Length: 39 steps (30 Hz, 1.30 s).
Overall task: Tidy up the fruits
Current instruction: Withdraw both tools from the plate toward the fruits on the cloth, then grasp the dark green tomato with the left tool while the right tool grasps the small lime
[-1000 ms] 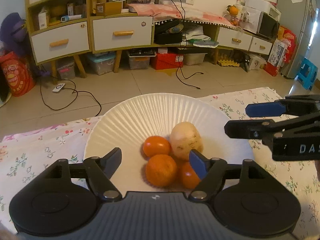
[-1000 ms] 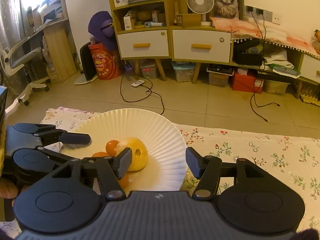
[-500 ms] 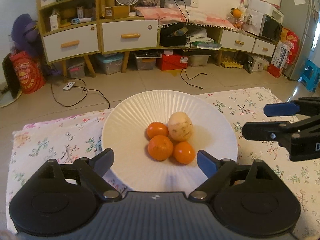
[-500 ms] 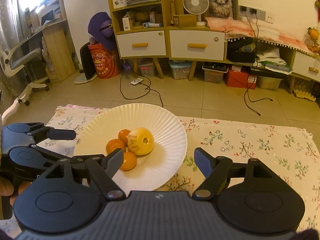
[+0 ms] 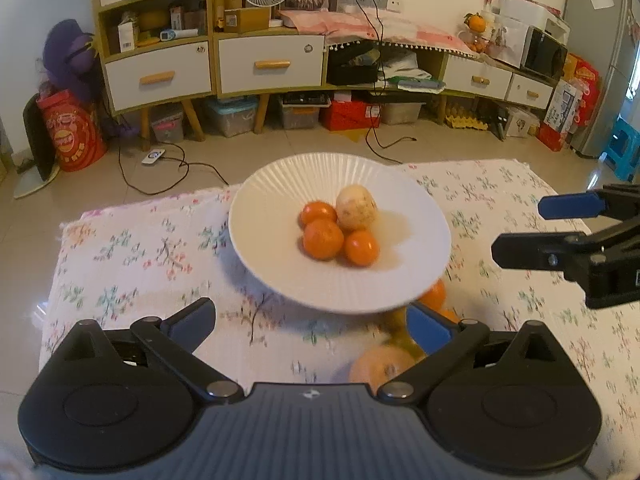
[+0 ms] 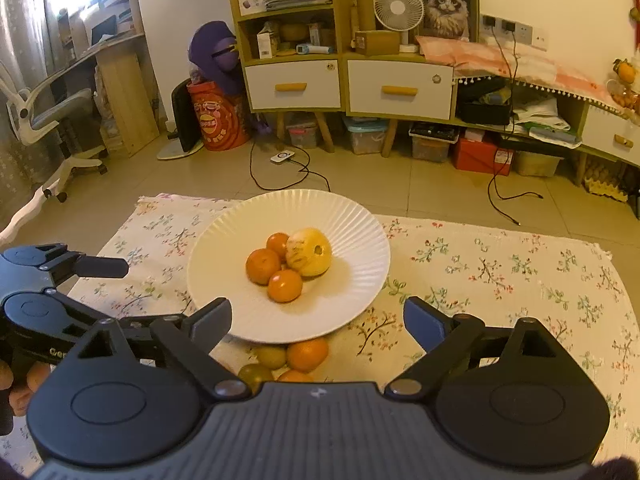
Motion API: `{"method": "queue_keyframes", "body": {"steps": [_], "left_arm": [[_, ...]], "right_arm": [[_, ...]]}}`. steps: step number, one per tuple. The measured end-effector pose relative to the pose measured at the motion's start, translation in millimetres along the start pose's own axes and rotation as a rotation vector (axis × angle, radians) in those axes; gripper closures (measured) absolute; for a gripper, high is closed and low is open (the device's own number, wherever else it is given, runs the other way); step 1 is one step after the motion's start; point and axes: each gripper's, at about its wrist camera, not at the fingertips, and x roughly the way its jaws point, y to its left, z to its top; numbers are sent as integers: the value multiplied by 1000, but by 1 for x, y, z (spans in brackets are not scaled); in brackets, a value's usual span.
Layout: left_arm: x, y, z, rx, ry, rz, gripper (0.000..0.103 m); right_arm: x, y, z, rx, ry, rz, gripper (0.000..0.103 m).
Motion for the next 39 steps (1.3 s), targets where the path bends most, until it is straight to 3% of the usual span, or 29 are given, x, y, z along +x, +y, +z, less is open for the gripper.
{"method": "queue_keyframes", "body": {"steps": [10,22,30,39], "left_arm": [[-19,-1,-29,-13,40,21,17],[-32,-3,-66,45,50,51,17],[-29,-9,-92,98,98,15,18],[-25,3,-109,89,180,-63,43]], "right_arm": [[-12,10,-21,15,21,15,7],[-13,14,-44,48,38,25,5],[3,31,-63,11,131,46,5],[16,55,-67,-9,202,85,5]]}}
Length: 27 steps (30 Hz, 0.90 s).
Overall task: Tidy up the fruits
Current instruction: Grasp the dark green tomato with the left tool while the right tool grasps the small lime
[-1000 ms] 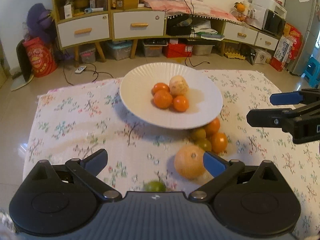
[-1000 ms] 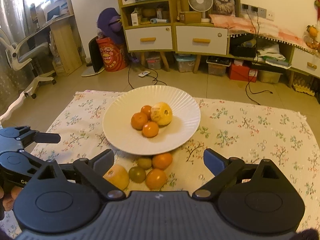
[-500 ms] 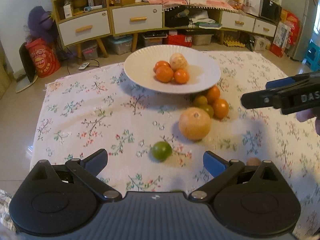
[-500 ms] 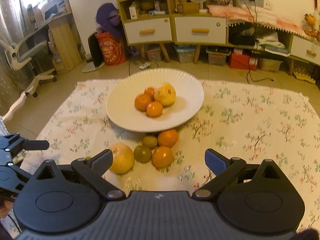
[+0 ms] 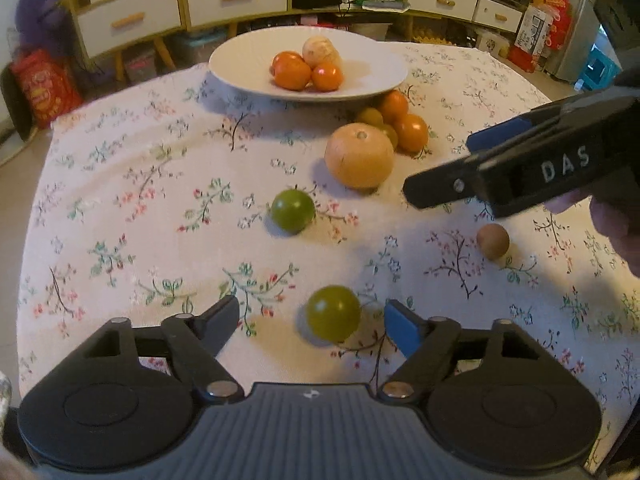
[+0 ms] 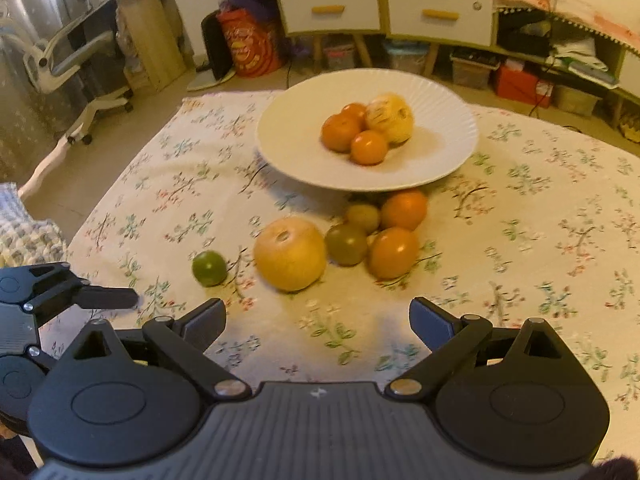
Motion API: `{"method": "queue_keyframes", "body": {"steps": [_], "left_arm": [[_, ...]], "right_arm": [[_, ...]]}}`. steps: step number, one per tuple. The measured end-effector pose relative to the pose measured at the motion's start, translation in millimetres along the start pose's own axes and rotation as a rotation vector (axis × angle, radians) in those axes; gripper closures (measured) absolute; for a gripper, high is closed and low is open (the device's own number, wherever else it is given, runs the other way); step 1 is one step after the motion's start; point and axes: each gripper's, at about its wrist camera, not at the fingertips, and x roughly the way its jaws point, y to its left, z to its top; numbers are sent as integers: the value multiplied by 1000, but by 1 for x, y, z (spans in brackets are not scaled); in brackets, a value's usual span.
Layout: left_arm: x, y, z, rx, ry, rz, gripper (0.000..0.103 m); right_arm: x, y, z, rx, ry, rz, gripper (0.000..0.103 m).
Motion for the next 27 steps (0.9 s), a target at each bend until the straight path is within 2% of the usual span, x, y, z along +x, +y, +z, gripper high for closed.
{"method": "queue_keyframes", "body": {"steps": [5,8,11,13,25,27], "left_arm": [[-1,5,-1,-28,-3,-40,56],[-2,5,0,-36,-15,-81,67],[-1,2,1,-34,-13,-111,82],[0,1,3,-26,-7,-112,97],[-7,16,3,-79,41,-106,98],[-9,20,3,-90,41,-103,98]], "right_arm": [[10,13,0,-18,51,34,6],[15,17,0,-7,76,55,9],[19,19,1,6,88,70,15],[21,21,2,13,97,85,22],[34,40,14,8,109,131,46],[36,44,18,14,107,132,47]]}}
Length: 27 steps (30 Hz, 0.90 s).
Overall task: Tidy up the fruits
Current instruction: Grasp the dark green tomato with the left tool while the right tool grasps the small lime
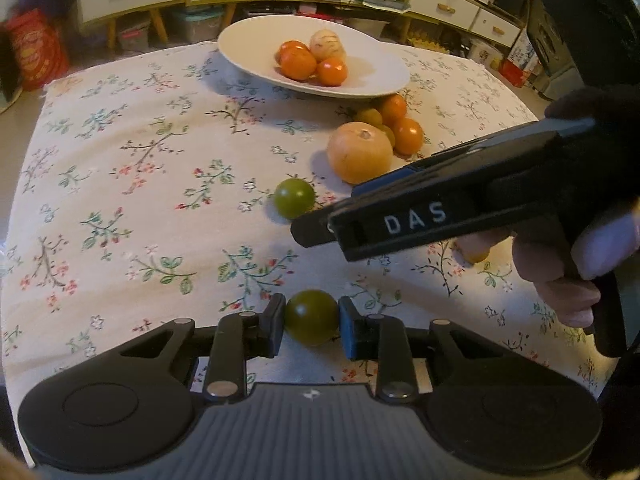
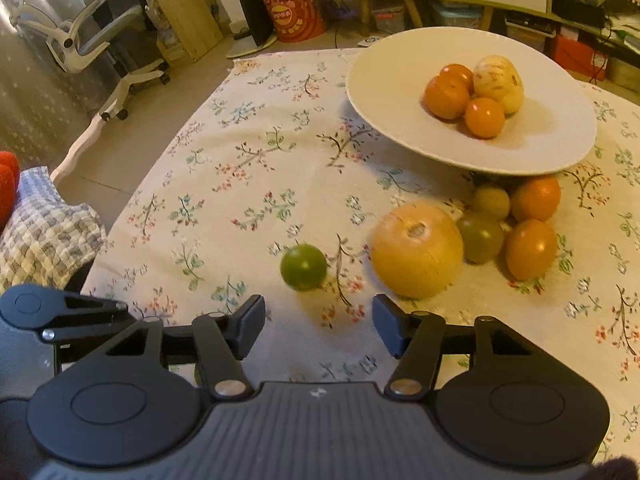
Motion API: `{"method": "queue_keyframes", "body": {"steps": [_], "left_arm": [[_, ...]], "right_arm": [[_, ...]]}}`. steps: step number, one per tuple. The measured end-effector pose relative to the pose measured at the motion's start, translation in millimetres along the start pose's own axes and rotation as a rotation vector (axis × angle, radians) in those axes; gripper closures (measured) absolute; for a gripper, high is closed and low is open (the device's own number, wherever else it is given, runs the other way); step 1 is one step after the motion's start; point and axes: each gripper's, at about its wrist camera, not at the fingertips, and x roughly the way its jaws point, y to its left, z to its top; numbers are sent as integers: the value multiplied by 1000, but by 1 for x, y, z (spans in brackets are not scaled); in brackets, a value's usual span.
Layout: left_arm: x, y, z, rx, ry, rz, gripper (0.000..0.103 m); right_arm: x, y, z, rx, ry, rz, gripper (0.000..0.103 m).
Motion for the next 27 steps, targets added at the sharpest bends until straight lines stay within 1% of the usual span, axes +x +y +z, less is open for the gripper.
{"method": "queue_keyframes", "body": {"steps": [8,17,22,27], "left_arm": [[-5,6,0,-17,2,6,98],[-6,10,1,-30,7,14,98],[-6,10,0,-29,6,20,98],[-7,10,2,-34,0,32,98]], "right_arm": [[11,9,13,53,-25,23,60],[20,12,13,39,-21,-25,77],[16,10,13,34,-33,-34,79],[9,12,13,16,-38,-16,79]]}}
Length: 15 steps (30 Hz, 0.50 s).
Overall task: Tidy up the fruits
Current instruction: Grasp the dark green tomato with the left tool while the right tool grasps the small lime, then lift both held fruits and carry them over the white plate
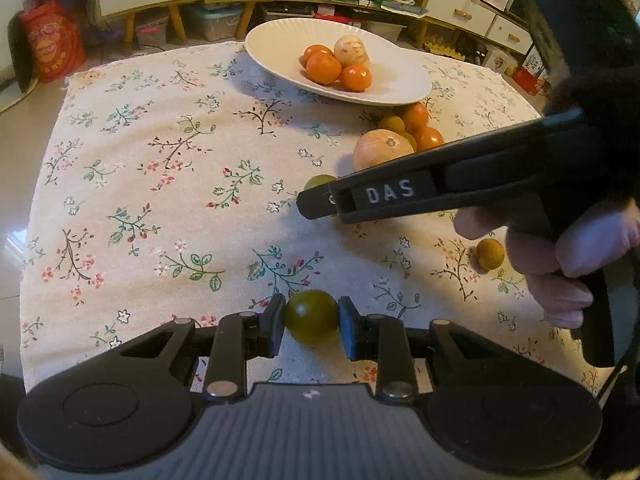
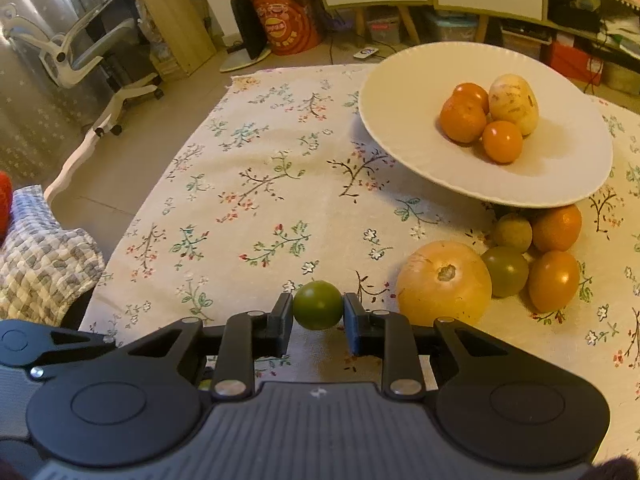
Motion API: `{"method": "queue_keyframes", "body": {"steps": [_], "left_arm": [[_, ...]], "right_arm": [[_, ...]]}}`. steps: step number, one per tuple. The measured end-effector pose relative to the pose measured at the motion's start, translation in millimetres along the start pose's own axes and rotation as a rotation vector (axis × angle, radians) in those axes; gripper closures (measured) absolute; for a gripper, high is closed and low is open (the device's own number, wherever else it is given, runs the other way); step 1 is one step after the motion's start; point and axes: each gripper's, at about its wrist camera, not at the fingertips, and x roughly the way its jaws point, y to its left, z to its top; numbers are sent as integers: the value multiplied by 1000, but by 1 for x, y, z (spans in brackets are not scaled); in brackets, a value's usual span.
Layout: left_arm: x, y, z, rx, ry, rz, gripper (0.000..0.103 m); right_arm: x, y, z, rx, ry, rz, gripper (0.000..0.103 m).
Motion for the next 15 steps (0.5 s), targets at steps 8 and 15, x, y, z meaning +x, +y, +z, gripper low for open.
{"method": "queue_keyframes", "body": {"steps": [8,15], "left_arm": [[-5,0,11,-16,-30,14,98],[-8,-2,25,-32,-64,19,98]], "right_arm": [[-17,-2,6,9,-34,38,79],[-31,-9,10,27,-70,52,79]]}}
